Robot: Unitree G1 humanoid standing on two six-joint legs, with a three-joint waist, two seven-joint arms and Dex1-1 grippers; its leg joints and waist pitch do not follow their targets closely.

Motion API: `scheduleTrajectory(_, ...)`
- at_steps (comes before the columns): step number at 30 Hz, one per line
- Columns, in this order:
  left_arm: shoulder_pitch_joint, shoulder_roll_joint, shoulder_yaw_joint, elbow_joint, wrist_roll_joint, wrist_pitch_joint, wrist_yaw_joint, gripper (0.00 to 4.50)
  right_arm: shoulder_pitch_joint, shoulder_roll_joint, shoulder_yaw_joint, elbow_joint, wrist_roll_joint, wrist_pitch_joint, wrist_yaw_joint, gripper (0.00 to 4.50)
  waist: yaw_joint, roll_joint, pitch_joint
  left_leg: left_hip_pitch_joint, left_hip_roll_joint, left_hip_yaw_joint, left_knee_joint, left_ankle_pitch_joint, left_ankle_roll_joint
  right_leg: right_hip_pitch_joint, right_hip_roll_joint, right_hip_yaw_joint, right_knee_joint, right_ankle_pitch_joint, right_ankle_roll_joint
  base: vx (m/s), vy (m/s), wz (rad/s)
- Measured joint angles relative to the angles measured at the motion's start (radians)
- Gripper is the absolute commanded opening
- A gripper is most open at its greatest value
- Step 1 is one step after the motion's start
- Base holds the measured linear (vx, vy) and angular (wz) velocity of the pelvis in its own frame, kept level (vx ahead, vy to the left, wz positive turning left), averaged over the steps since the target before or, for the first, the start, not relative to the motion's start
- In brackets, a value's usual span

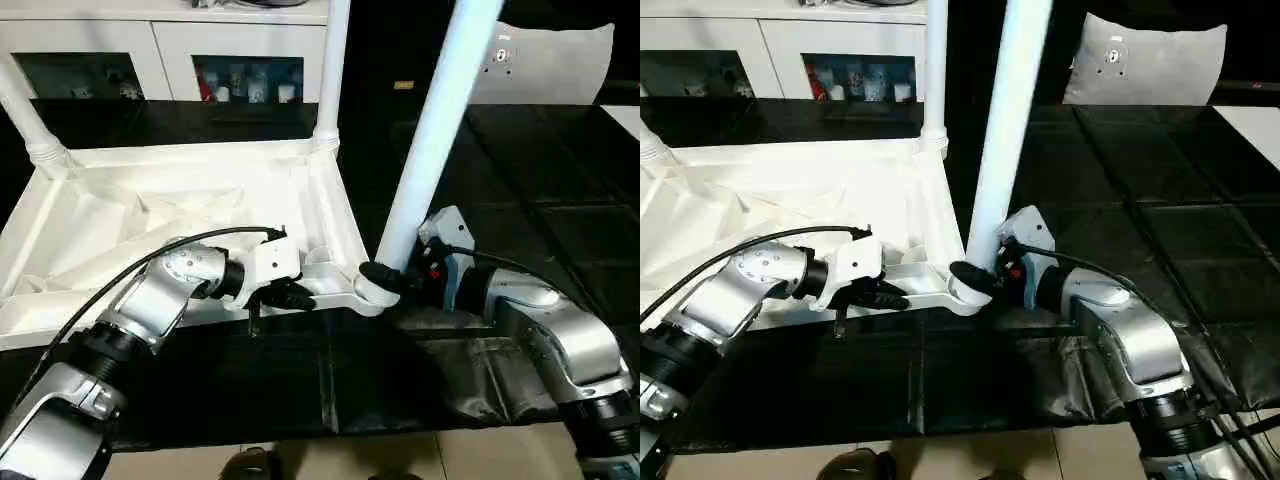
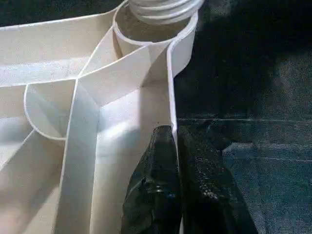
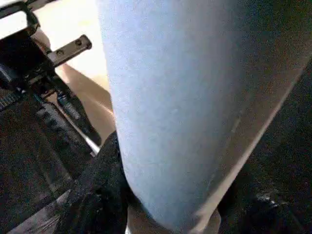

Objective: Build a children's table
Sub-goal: Insert table leg to table base

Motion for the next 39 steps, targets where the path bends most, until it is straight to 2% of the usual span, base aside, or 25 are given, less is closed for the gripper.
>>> scheduleTrajectory(5,-0.004,-0.012,0.005,0.019,0.000,-0.011,0.000,0.00,0.005,0.000,-0.017,0.024,-0.004,-0.027,0.002,1.94,0.000,0.000,0.000,0.000,0.001,0.001,0.000,0.000,0.000,0.000,0.000,0.000,0.000,0.000,0.000,0.000,0.000,0.00)
scheduleTrajectory(6,-0.006,-0.019,0.009,0.025,-0.002,-0.004,-0.003,0.44,0.007,0.001,-0.017,0.024,-0.004,-0.032,0.002,1.94,0.001,0.000,0.000,0.000,0.001,0.001,0.000,0.000,0.000,0.000,0.000,0.000,0.000,0.000,0.000,0.000,0.000,0.00)
scheduleTrajectory(7,-0.007,-0.024,0.012,0.026,-0.005,0.006,-0.007,0.55,0.011,0.003,-0.017,0.025,-0.005,-0.040,0.003,1.94,0.002,0.000,0.000,0.000,0.001,0.001,0.000,0.000,0.000,0.000,0.000,0.000,0.000,0.000,0.000,0.000,0.000,0.00)
scheduleTrajectory(9,-0.013,-0.026,0.012,0.033,-0.009,0.018,-0.020,0.57,0.017,0.013,-0.016,0.025,-0.005,-0.052,0.007,1.94,0.002,0.000,0.000,0.000,0.001,0.002,0.000,0.000,0.000,0.000,0.000,0.000,0.000,0.000,0.000,0.000,0.000,0.00)
scheduleTrajectory(12,-0.018,-0.032,0.012,0.053,-0.001,0.015,-0.014,0.95,0.023,0.017,-0.016,0.028,-0.006,-0.072,0.011,1.94,0.001,-0.001,0.000,0.000,0.001,0.002,0.000,0.000,0.000,0.000,0.000,0.000,-0.001,0.000,0.000,0.000,0.000,0.00)
scheduleTrajectory(14,-0.018,-0.035,0.010,0.065,0.010,0.007,-0.006,1.00,0.023,0.018,-0.016,0.030,-0.006,-0.077,0.013,1.94,0.001,-0.001,0.000,0.000,0.001,0.002,0.000,0.000,0.000,0.000,0.000,0.000,-0.002,0.000,0.000,0.000,0.000,0.00)
scheduleTrajectory(16,-0.020,-0.035,0.009,0.069,0.018,0.000,-0.005,1.31,0.024,0.020,-0.016,0.033,-0.006,-0.082,0.013,1.94,0.001,-0.001,0.000,0.000,0.001,0.002,-0.001,0.000,0.000,0.000,0.000,0.000,-0.002,0.000,0.000,0.000,0.000,0.00)
scheduleTrajectory(18,-0.024,-0.038,0.009,0.075,0.022,-0.004,-0.006,1.38,0.024,0.021,-0.016,0.034,-0.006,-0.084,0.013,1.94,0.001,-0.001,0.000,0.000,0.001,0.002,-0.001,0.000,0.000,0.000,0.000,0.000,-0.002,0.000,0.000,0.000,0.000,0.00)
scheduleTrajectory(22,-0.030,-0.053,0.014,0.091,0.021,-0.010,-0.008,1.38,0.024,0.028,-0.016,0.037,-0.007,-0.090,0.018,1.94,0.001,-0.001,0.000,0.000,0.001,0.002,-0.001,0.000,0.000,0.000,0.000,0.000,-0.002,0.000,0.000,0.000,0.000,0.00)
scheduleTrajectory(29,-0.031,-0.063,0.021,0.108,0.008,-0.021,-0.023,0.64,0.024,0.035,-0.016,0.055,-0.007,-0.116,0.031,1.94,0.001,-0.001,0.000,0.000,0.001,0.003,-0.002,0.000,0.000,0.000,0.000,0.000,-0.003,0.000,0.000,0.000,0.000,0.00)
scheduleTrajectory(39,-0.031,-0.063,0.021,0.113,0.013,-0.035,-0.038,0.05,0.024,0.035,-0.015,0.064,-0.010,-0.132,0.043,1.94,0.002,-0.001,0.000,0.000,0.001,0.003,-0.002,0.000,0.000,0.000,0.000,0.000,-0.003,0.000,0.000,0.000,0.000,0.00)
